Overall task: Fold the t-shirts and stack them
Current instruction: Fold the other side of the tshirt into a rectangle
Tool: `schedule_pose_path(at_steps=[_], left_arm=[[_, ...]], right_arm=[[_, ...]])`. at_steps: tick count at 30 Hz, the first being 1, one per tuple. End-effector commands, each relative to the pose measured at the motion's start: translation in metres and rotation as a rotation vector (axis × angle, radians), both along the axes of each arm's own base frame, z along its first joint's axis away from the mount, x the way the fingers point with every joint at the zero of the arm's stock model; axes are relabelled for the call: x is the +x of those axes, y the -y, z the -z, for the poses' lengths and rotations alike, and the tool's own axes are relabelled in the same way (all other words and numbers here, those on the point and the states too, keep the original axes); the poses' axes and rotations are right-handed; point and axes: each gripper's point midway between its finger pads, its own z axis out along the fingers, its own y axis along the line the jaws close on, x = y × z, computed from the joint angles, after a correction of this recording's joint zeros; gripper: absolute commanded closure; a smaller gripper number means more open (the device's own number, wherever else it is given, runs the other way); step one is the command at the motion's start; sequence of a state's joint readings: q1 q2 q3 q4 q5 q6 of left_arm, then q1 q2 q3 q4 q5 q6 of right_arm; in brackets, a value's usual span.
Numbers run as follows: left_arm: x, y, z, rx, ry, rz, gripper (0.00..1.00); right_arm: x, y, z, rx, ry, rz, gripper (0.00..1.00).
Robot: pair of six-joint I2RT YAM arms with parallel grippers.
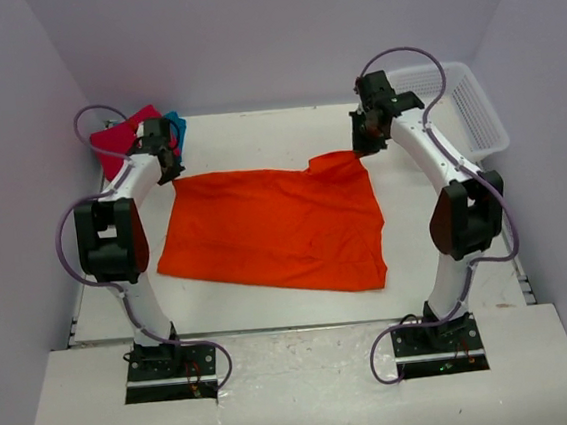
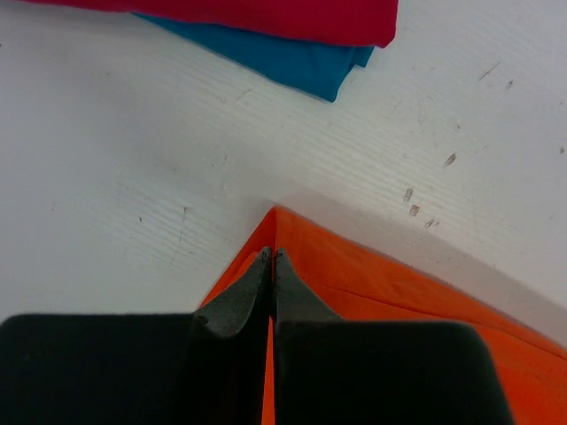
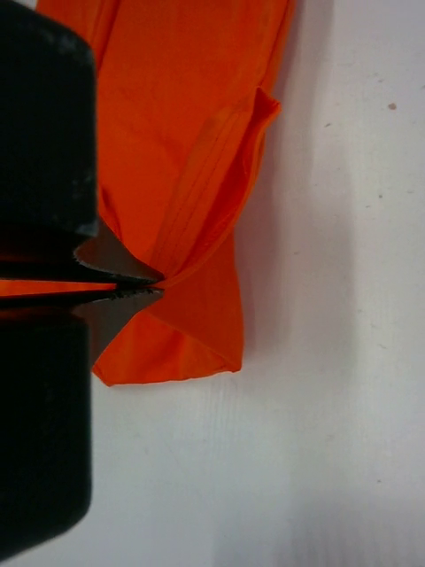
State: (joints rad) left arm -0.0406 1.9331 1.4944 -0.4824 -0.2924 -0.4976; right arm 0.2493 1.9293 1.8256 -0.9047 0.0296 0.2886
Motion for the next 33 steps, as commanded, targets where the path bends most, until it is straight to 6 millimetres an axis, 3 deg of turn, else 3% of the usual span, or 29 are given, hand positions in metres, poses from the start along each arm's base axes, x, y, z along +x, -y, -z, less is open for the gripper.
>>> schedule_pose_path(at_steps=[1, 11, 17, 24, 33], left_arm=[[-0.007, -0.003, -0.016, -0.009, 0.045, -0.024, 1.0], [-0.041, -0.005, -0.014, -0.003, 0.02, -0.031, 1.0], [-0.064, -0.007, -0.023, 0.0, 0.034, -0.041, 1.0], [-0.09, -0.012, -0.024, 0.016, 0.023, -0.055, 1.0], [-0.124, -0.016, -0.002, 0.026, -0.022, -0.077, 1.0]], right_arm=[[-0.016, -0.007, -0.039, 0.061, 0.087, 0.002, 1.0], [-0.074, -0.013, -0.027, 0.076, 0.044, -0.01, 1.0], [-0.109, -0.013, 0.001, 0.052, -0.009, -0.018, 1.0], [-0.141, -0.014, 0.007, 0.063, -0.009, -0.018, 1.0], [-0.171, -0.014, 0.014, 0.081, -0.012, -0.021, 1.0]])
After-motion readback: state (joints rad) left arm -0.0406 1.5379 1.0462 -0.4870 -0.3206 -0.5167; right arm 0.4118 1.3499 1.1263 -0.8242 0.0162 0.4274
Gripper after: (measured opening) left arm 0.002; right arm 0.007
